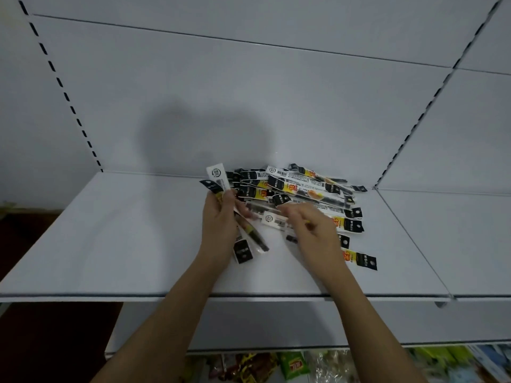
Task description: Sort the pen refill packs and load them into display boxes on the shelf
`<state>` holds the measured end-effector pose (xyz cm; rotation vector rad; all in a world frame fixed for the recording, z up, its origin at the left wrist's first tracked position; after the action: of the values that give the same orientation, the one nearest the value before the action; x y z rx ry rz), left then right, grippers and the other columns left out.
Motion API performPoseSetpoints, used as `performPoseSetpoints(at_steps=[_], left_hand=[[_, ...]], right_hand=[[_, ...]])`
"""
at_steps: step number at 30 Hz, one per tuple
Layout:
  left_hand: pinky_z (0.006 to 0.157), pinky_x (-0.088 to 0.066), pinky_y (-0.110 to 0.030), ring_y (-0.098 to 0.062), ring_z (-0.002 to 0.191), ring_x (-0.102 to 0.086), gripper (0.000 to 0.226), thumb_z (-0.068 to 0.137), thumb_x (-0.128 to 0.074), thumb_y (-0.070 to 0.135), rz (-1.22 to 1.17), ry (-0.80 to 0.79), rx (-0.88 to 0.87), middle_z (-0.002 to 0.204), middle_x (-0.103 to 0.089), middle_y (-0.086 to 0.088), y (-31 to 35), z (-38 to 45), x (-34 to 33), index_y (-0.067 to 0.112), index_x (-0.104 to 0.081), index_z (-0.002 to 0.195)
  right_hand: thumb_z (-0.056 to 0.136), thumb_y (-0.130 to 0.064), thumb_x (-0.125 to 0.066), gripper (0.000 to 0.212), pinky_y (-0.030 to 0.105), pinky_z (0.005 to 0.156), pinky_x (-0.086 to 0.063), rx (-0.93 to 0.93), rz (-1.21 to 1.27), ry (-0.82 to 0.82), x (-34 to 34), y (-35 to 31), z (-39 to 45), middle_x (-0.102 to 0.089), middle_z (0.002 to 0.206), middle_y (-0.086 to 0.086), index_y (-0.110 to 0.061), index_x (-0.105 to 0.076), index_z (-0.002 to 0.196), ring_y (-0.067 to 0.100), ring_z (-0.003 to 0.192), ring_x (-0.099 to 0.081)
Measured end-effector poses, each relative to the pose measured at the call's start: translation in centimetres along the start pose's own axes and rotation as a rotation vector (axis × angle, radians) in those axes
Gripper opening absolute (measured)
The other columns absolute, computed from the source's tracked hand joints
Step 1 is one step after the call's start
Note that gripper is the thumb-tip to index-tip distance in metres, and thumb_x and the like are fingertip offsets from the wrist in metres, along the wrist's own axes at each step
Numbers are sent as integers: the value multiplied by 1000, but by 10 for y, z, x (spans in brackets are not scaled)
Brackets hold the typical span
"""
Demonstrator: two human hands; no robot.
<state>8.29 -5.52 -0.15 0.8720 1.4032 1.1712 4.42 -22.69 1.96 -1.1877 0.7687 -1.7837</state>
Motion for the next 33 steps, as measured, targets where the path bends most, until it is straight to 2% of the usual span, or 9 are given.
performPoseSetpoints(at_steps=[2, 4, 7, 11, 18, 21, 24, 27, 33], left_hand=[[54, -50, -26, -14, 53, -52, 10, 105, -42, 22, 85, -122, -99, 63, -53, 4, 12, -6, -14, 18, -50, 100], [55, -43, -20, -10, 56, -49, 5, 102, -49, 23, 499, -288, -327, 67, -54, 8, 21, -17, -38, 24, -54, 101], [58, -39, -17, -2, 65, -50, 22, 98, -55, 29, 1093, -518, -611, 81, -55, 18, 11, -38, -81, 30, -59, 120], [67, -41, -22, -8, 90, -58, 27, 96, -57, 34, 1313, -694, -643, 111, -54, 17, -20, -54, -105, 36, -65, 122], [80, -46, -28, -13, 109, -50, 28, 99, -53, 30, 1423, -609, -655, 120, -57, 10, -20, -66, -104, 29, -60, 125], [84, -47, -31, -15, 119, -44, 31, 99, -54, 28, 1542, -607, -595, 125, -52, 6, -17, -72, -96, 24, -54, 130], [71, -53, -41, -29, 102, -56, 28, 80, -76, 18, 1569, -574, -663, 106, -62, -5, -9, -80, -86, 12, -65, 105], [74, -41, -38, -30, 96, -57, 26, 88, -68, 24, 1580, -369, -566, 102, -63, -5, -2, -81, -66, 14, -57, 110], [49, -37, -23, -18, 59, -51, 17, 97, -58, 26, 1022, 26, -311, 70, -53, 7, 29, -91, -33, 18, -43, 101]], right_hand=[[101, -16, -50, 25, 19, 67, -49, -98, 75, 170, 29, 15, -4, -68, 98, -5, -23, -72, 91, 5, 86, -62], [101, -16, -49, 28, 22, 60, -53, -172, 116, 240, 49, 31, -9, -67, 96, 0, -22, -71, 85, 11, 85, -65], [99, -19, -48, 26, 30, 67, -47, -159, -226, 268, 82, 61, -14, -65, 87, -5, -23, -68, 82, 13, 85, -58], [96, -11, -52, 21, 26, 70, -39, -185, -379, 262, 114, 88, -18, -67, 99, 2, -12, -72, 103, 12, 87, -54], [95, -9, -55, 13, 28, 75, -44, -70, -255, 308, 119, 87, -22, -60, 95, -4, -15, -66, 98, 16, 88, -55], [93, -10, -60, 9, 27, 71, -44, 39, -273, 166, 109, 80, -19, -57, 90, -6, -17, -64, 97, 14, 83, -52], [92, -12, -64, 8, 27, 75, -46, 123, -250, 24, 95, 76, -19, -62, 93, -1, -14, -68, 99, 16, 88, -54], [93, -12, -64, 9, 28, 76, -43, 148, -247, 7, 87, 71, -14, -62, 91, -4, -11, -71, 99, 16, 88, -52], [91, -26, -66, 30, 36, 91, -41, 110, -365, -165, 55, 58, -5, -64, 113, 4, -14, -68, 118, 24, 108, -51]])
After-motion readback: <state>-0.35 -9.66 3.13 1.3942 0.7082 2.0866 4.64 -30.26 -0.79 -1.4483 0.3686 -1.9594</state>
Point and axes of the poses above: each hand's wrist, its own z-axis towards the middle knuckle, its own x-axis out of the back of the hand, y = z × x, the point moved 4 cm from there along z, towards the middle knuckle
